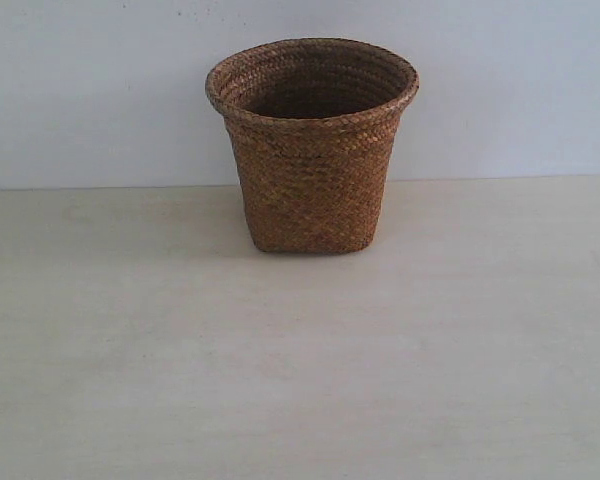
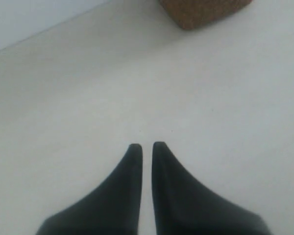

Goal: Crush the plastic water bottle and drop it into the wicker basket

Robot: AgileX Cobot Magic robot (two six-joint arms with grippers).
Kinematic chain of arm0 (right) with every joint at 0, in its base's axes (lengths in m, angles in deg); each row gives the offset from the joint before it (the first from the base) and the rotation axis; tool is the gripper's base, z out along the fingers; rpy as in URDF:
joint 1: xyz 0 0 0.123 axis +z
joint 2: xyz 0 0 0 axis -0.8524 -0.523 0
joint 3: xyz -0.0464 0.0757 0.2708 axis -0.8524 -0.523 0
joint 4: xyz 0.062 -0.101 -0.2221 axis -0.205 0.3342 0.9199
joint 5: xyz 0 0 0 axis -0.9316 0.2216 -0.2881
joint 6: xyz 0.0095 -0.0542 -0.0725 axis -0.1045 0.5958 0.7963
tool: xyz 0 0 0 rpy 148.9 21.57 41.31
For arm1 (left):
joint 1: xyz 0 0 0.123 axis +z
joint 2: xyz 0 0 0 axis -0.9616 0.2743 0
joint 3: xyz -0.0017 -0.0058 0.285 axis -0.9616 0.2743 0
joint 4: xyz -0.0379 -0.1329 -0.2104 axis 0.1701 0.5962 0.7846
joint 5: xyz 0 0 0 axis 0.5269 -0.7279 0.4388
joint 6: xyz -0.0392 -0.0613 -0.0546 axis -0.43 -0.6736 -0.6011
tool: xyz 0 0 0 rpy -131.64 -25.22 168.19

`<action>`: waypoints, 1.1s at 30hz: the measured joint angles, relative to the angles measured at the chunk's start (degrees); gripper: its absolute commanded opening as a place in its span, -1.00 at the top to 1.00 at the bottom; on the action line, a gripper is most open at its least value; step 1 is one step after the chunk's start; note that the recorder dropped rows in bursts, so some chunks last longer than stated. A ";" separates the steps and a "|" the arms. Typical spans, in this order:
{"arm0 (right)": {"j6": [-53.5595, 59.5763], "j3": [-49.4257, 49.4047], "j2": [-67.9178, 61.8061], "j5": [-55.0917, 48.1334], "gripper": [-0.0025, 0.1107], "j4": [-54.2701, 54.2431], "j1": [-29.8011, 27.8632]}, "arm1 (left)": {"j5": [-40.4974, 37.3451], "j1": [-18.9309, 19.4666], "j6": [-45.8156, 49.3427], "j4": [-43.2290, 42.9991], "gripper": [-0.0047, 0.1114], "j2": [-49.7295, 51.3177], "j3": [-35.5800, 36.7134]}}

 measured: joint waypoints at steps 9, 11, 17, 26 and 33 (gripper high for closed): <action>-0.35 -8.37 17.49 3.68 0.96 -5.42 1.83 | 8.76 0.00 -3.83 2.84 0.85 -21.35 11.54; -0.46 -11.15 22.88 4.89 0.96 -7.34 1.83 | 12.70 0.00 -3.83 5.82 0.85 -27.10 14.29; -0.82 -20.33 35.56 6.43 0.96 -9.96 1.83 | 30.00 0.00 -3.83 7.42 0.85 -38.85 25.21; -1.52 -24.11 35.91 1.67 0.96 -10.76 1.83 | 34.16 0.00 -3.83 7.86 0.85 -39.40 30.59; -1.61 -24.11 35.91 1.41 0.96 -10.76 1.83 | 34.16 0.00 -3.83 7.86 0.85 -39.40 30.59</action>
